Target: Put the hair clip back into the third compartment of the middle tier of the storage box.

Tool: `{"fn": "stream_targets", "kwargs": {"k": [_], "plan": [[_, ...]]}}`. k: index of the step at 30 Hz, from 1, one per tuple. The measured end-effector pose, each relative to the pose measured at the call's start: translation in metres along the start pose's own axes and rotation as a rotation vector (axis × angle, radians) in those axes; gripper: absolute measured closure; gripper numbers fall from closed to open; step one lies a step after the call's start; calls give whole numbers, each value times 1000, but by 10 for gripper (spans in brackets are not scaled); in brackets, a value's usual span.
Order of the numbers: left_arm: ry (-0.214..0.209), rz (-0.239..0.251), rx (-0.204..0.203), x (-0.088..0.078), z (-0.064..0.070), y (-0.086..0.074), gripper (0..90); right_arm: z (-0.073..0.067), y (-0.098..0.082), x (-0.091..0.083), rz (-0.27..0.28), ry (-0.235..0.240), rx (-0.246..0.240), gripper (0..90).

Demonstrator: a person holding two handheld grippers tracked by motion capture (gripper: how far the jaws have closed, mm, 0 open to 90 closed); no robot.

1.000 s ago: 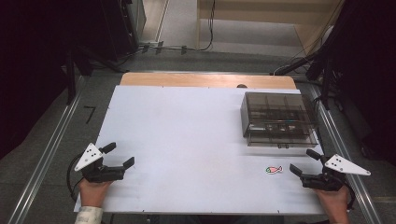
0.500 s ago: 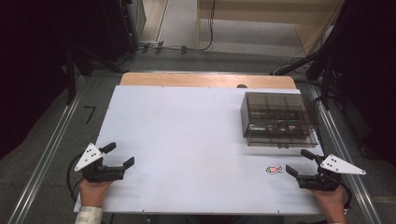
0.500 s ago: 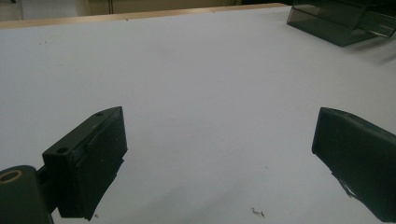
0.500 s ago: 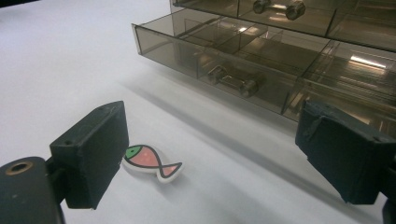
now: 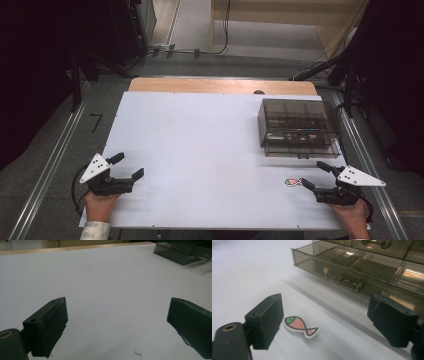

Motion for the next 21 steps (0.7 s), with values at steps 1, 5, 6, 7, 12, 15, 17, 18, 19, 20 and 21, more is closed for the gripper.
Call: {"fn": "stream_targets", "kwargs": {"k": [1, 5, 6, 7, 12, 15, 17, 18, 19, 20, 21], "plan": [[0, 0, 0, 0, 0, 0, 38, -1, 0, 0, -2, 5, -8, 149], [0, -2, 0, 0, 0, 0, 38, -3, 0, 2, -15, 22, -32, 190], [-1, 0, 0, 0, 0, 0, 38, -4, 0, 2, -19, 29, -37, 205], [-1, -1, -1, 0, 0, 0, 38, -5, 0, 2, -21, 33, -41, 217], [-2, -1, -1, 0, 0, 0, 38, -7, -1, 4, -41, 51, -66, 272], [-1, -2, -1, 0, 0, 0, 38, -8, -1, 6, -47, 59, -78, 295], [-1, -3, -1, 0, 0, 0, 38, -9, -1, 6, -51, 60, -90, 321], [0, -2, -2, 0, 0, 0, 37, -10, 0, 7, -51, 59, -93, 330], [0, -2, -1, 0, 0, 0, 38, -11, 0, 7, -52, 60, -102, 342], [0, -2, -2, 0, 0, 0, 38, -12, 0, 8, -52, 63, -111, 355], [0, -3, -1, 0, 0, 0, 38, -13, 0, 9, -55, 66, -116, 364]]}}
Point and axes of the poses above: each handheld gripper's, and its own axes: x roughly forward along the jaws, y roughly out of its top, z roughly to its right, the point moved 1 cm from there along x, roughly forward along the jaws, and after that the axes turned 2 degrees about x, right-handed, at the moved point
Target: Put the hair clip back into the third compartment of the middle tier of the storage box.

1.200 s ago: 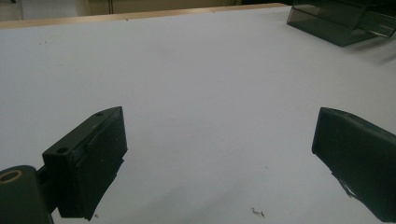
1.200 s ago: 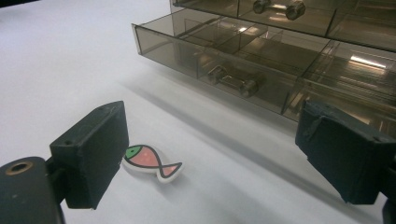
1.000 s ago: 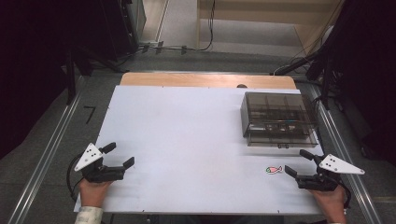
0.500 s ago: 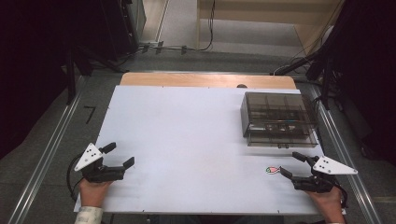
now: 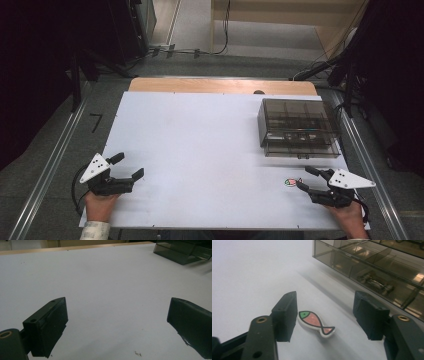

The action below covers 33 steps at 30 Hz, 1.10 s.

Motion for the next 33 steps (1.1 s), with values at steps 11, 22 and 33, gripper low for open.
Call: {"fn": "stream_targets", "kwargs": {"k": [11, 22, 33], "plan": [[-1, 0, 0, 0, 0, 0, 38, -7, 0, 7, -40, 37, -85, 571], [-1, 1, 1, 0, 0, 0, 38, -12, 1, 14, -113, 66, -144, 618], [-1, 2, 1, 0, 0, 0, 38, -17, 1, 22, -197, 43, -189, 625]]}}
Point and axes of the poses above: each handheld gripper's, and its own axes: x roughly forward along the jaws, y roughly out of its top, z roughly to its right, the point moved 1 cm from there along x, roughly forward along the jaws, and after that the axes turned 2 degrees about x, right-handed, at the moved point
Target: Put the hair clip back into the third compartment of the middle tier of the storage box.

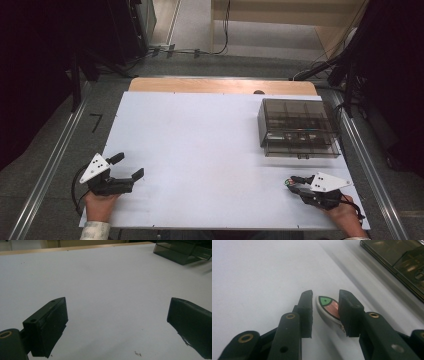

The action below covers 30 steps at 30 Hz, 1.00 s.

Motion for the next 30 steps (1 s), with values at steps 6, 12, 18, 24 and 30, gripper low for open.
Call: {"fn": "stream_targets", "kwargs": {"k": [6, 12, 18, 24, 30], "plan": [[0, 1, 0, 0, 0, 0, 38, 1, 1, 2, -24, -53, -4, 643], [1, 0, 1, 0, 0, 0, 38, 2, 1, 2, -12, -76, -11, 710], [3, -1, 0, 0, 0, 0, 38, 7, 1, 3, -1, -98, 1, 781], [1, 1, 1, 0, 0, 0, 38, 9, 1, 3, 0, -124, 5, 825], [0, 1, 2, 0, 0, 0, 38, 7, 1, 3, 1, -162, -8, 830]]}}
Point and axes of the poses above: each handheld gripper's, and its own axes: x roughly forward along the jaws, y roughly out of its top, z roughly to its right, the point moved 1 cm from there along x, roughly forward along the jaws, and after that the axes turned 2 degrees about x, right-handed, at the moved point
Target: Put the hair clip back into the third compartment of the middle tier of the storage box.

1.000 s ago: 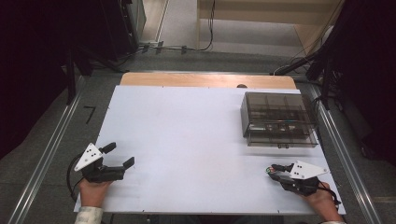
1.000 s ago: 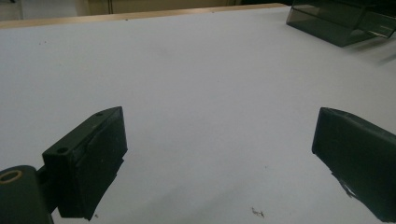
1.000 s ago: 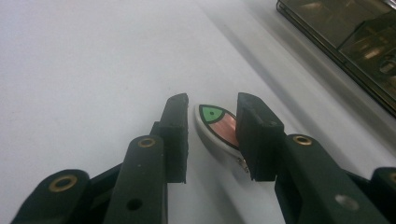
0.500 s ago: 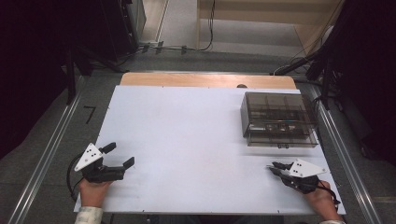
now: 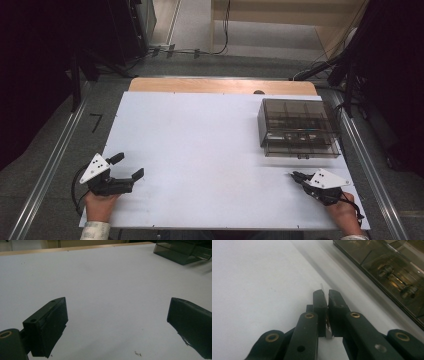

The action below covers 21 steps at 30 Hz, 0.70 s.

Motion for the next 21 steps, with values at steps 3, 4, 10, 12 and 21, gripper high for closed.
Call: {"fn": "stream_targets", "kwargs": {"k": [3, 4, 10, 12, 21], "plan": [[0, 1, -2, 0, 0, 0, 38, 1, -1, -3, 12, -5, 1, 838], [-1, 1, -2, 0, 0, 0, 37, 1, 0, -4, 29, -8, -2, 850], [0, 2, -2, 0, 0, 0, 38, 5, -2, -12, 66, -58, 34, 850], [-1, 2, -2, 0, 0, 0, 38, 10, -3, -18, 113, -72, 81, 850], [0, 2, -3, 0, 0, 0, 37, 18, -5, -31, 215, -81, 150, 850]]}}
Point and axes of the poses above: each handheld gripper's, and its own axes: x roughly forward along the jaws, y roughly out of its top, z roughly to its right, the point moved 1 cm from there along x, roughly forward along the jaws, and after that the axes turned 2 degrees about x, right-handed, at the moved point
